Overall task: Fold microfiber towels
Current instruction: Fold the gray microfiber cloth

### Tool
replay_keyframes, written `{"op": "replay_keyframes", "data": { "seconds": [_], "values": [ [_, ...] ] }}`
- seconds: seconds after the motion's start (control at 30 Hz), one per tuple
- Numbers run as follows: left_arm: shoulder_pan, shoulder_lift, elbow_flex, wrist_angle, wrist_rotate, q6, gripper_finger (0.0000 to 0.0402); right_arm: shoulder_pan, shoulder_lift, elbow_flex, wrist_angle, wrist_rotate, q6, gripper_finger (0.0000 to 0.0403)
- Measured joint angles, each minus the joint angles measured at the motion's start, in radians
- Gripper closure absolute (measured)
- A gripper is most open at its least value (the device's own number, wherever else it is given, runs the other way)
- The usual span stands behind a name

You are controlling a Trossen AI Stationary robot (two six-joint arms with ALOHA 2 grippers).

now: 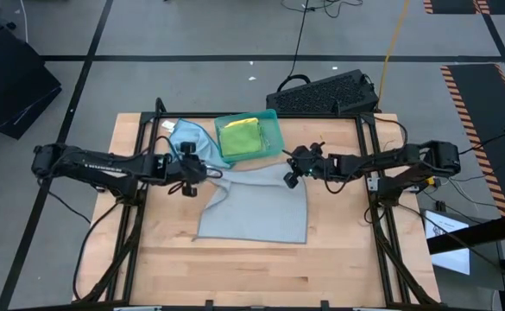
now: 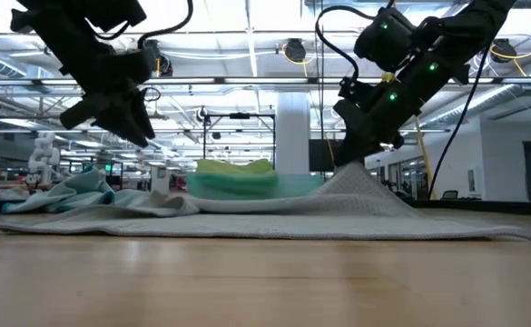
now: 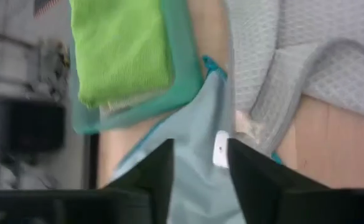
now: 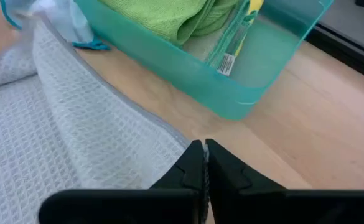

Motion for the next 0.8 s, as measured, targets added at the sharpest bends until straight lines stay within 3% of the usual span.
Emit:
{"op": "replay_keyframes", "data": {
  "seconds": [0.1, 0.23, 0.33, 0.63, 0.8],
  "values": [
    [0.032, 0.000, 0.000, -0.008, 0.023, -0.157, 0.0209, -0.001, 0.000, 0.000, 0.000, 0.001, -0.002, 0.0399],
    [0.086, 0.000, -0.003, -0.021, 0.152, -0.368, 0.0180, -0.001, 0.000, 0.000, 0.000, 0.002, -0.015, 0.0399],
    [0.120, 0.000, -0.037, -0.008, 0.261, -0.419, 0.0177, -0.001, 0.000, 0.000, 0.001, 0.002, -0.031, 0.0399],
    [0.260, 0.022, -0.150, 0.098, 0.417, -0.614, 0.0176, -0.001, 0.000, 0.000, 0.002, -0.001, -0.049, 0.0399],
    [0.334, 0.118, -0.147, 0.162, 0.536, -0.726, 0.0196, -0.001, 0.000, 0.000, 0.004, -0.003, -0.053, 0.0399]
  ]
}}
